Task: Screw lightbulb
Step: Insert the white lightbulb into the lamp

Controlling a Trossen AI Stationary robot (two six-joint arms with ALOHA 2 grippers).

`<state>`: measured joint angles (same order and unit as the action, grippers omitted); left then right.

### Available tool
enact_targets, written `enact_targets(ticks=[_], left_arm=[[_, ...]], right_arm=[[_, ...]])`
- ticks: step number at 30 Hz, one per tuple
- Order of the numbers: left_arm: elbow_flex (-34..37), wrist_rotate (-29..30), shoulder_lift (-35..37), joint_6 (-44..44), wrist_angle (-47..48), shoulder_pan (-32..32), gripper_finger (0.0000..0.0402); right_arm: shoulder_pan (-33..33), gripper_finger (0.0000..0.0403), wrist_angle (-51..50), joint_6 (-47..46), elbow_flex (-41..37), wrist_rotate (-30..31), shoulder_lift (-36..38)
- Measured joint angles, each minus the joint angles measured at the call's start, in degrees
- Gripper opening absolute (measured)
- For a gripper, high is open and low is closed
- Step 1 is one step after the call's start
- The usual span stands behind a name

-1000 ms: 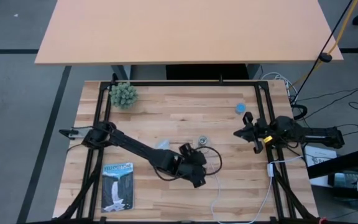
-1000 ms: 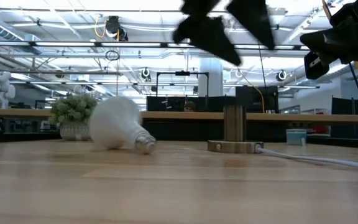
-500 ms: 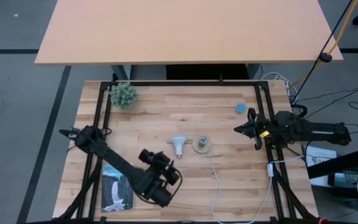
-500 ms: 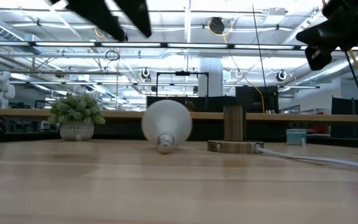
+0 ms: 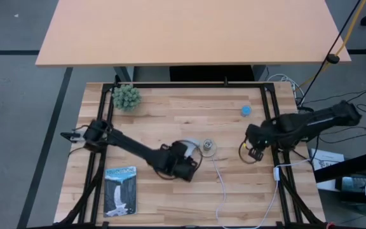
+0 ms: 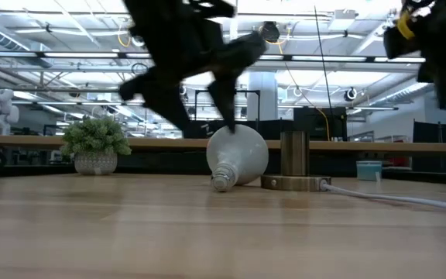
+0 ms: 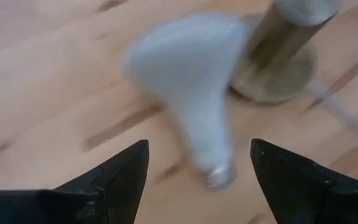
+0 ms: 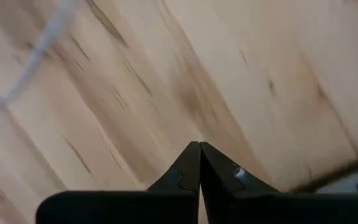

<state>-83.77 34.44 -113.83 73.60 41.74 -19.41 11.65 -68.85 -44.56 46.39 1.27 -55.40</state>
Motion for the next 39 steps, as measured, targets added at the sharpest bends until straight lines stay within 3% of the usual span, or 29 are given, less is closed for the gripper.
enact_targets(ticks=[4, 10, 12, 21, 32, 35, 39], left_arm=[[0.0, -8.4, 0.2, -4.8, -6.1, 4.5, 0.0286], [0.0, -9.7, 0.1, -4.7, -5.4, 7.2, 0.0286], [0.0, -12.5, 0.1, -4.2, -5.0, 7.7, 0.0286], [0.0, -12.5, -2.5, -2.5, -0.4, 8.1, 0.0286], [-0.1, -13.7, -7.5, -5.6, -3.4, 11.8, 0.0285], [-0.1, -14.4, -7.5, -8.0, -2.8, 12.5, 0.0258], [-0.1, -14.8, -7.4, -11.2, -2.5, 12.6, 0.0174]], right_arm=[[5.0, 0.0, 0.1, -6.6, 0.0, 0.2, -2.8], [12.3, 0.0, 5.5, -14.9, 0.0, 5.3, -1.9], [14.2, 0.0, 7.1, -16.0, 0.0, 6.6, -2.0], [18.5, 0.0, 11.3, -18.4, 0.0, 12.4, -2.0], [18.9, 0.0, 13.0, -20.2, -0.6, 16.9, -2.7], [19.0, 0.0, 13.4, -22.7, -2.6, 16.9, -2.9], [20.2, 0.0, 17.6, -25.4, -7.7, 16.7, -2.9]])
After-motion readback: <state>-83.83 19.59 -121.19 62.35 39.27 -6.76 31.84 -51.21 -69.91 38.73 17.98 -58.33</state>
